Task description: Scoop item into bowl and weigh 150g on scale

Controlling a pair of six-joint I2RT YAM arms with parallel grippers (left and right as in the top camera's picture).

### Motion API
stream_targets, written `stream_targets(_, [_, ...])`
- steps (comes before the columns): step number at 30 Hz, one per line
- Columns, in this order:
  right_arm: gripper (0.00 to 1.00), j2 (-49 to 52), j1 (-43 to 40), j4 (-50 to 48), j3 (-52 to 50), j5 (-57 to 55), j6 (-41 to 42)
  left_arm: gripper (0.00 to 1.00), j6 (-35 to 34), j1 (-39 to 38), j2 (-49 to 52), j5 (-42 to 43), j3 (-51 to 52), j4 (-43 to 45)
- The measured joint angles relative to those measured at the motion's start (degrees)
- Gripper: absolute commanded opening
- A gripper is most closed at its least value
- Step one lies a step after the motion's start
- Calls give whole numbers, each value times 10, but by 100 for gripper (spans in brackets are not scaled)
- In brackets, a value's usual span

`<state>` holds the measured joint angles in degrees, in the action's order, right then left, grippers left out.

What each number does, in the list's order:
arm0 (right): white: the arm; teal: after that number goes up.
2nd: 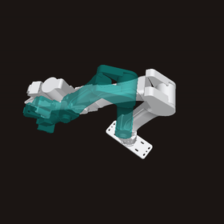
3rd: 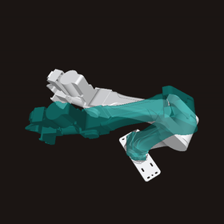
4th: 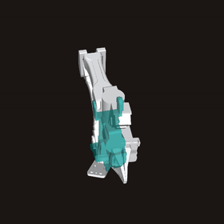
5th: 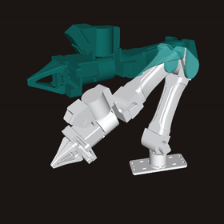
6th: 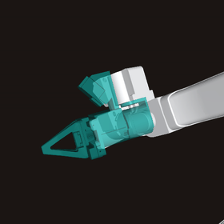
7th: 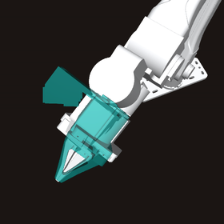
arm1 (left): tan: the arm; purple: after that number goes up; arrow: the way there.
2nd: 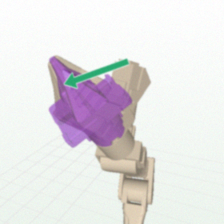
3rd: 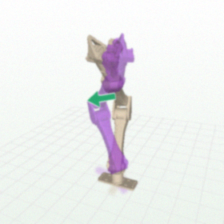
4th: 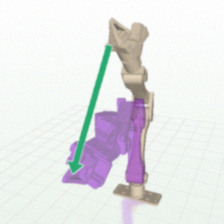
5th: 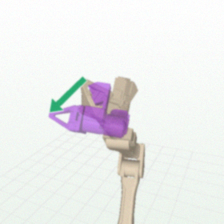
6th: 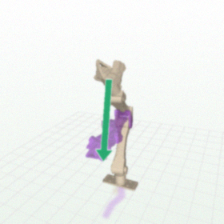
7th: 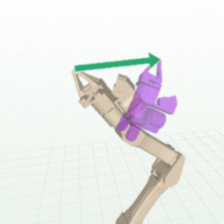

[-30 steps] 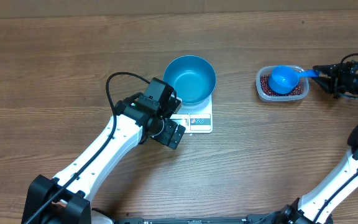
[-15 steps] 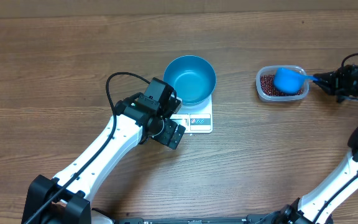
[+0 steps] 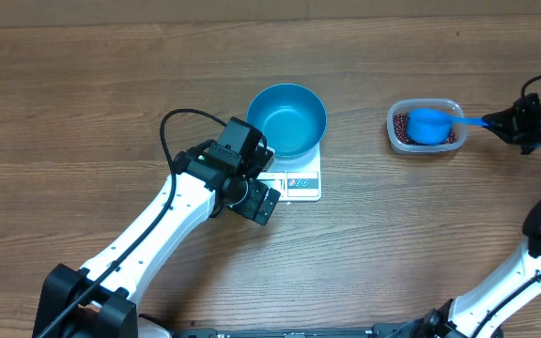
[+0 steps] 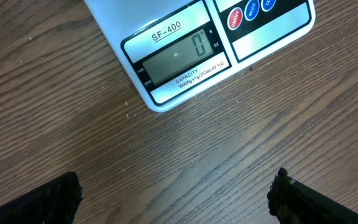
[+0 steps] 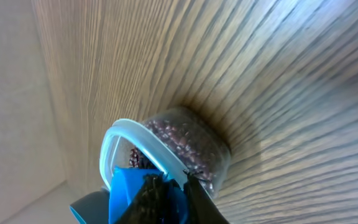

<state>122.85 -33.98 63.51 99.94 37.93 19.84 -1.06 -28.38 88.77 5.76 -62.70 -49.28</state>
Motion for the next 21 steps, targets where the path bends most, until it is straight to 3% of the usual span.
stream_targets(4, [11,0,27,26,0,-36,32,100,0,0,0,0,0,0])
stream_targets(12, [28,-1,56,45,3,-130,71,100,0,0,0,0,0,0])
stream_targets(21, [33,-42,59,55,3,-165,69,99,0,0,0,0,0,0])
